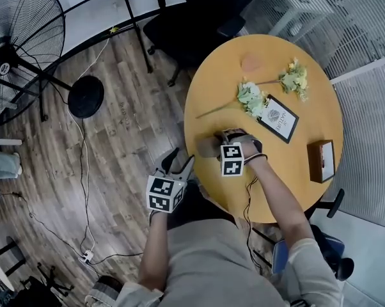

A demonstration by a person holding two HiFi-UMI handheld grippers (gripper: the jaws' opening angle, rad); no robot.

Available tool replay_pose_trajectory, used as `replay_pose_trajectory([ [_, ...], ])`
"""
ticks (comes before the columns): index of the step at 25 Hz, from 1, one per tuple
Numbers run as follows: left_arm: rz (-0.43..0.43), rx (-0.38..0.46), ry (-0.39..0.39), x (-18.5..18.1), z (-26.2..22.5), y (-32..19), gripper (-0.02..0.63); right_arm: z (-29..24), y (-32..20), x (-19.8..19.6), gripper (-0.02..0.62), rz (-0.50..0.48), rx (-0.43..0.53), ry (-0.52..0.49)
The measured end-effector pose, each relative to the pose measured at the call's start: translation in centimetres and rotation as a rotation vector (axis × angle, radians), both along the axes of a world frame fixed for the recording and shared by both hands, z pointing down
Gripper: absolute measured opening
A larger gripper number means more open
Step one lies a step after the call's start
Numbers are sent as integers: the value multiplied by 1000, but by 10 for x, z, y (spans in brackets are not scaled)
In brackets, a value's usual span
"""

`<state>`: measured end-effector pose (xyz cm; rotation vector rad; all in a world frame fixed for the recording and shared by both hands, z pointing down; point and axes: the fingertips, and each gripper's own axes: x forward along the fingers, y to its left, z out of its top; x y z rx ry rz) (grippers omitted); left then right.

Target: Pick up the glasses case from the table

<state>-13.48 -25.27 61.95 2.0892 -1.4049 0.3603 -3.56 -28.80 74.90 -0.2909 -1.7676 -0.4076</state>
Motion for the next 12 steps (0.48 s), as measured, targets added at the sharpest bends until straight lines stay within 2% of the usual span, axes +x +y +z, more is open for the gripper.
replay_pose_trajectory([
  [6, 10, 17, -8, 0, -10, 12, 206, -21, 0, -4, 385, 226, -24, -79],
  [12, 17, 30, -6, 3, -19, 28, 206, -39, 8, -3, 385, 404, -59, -168],
])
